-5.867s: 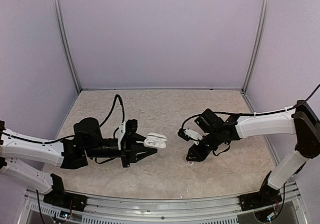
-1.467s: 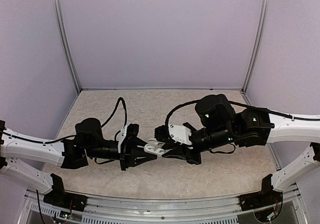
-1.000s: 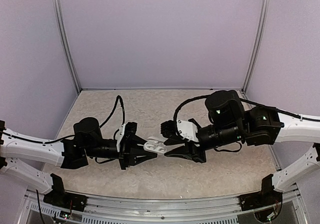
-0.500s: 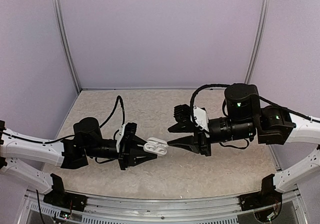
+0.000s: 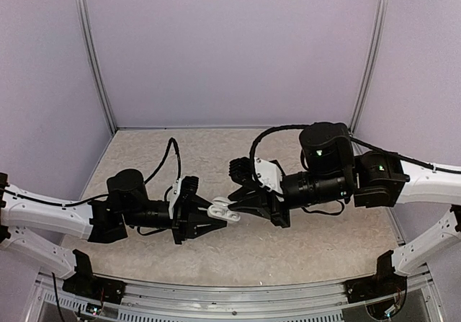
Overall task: Insert the wireless bluetooth earbuds into the charging case
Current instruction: Adjust the left earbud in the left side groove of the charging case.
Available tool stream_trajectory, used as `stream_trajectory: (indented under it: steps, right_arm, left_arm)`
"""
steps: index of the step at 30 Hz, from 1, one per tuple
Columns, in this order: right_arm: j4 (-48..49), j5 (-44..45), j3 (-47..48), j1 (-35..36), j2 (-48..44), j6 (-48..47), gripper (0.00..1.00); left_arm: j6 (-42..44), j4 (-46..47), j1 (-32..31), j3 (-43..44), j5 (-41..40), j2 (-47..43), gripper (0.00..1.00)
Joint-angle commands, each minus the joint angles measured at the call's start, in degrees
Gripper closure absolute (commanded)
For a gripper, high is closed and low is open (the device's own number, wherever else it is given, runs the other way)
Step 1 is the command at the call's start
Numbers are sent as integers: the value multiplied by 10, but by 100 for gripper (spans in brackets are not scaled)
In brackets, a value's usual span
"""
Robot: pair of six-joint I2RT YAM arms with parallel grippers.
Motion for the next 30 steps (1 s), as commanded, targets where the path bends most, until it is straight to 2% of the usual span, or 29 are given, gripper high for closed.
stream_trajectory:
  steps: [1, 17, 30]
  right_arm:
    - [-22, 24, 29, 8, 19, -5, 83]
    - [-42, 27, 45, 9, 58, 1, 88]
    - [-43, 42, 38, 20, 49, 1, 88]
  left_arm:
    - [0, -5, -3, 21, -8, 6, 100]
    - [9, -13, -8, 27, -19, 9, 100]
    - [3, -12, -4, 28, -29, 12, 100]
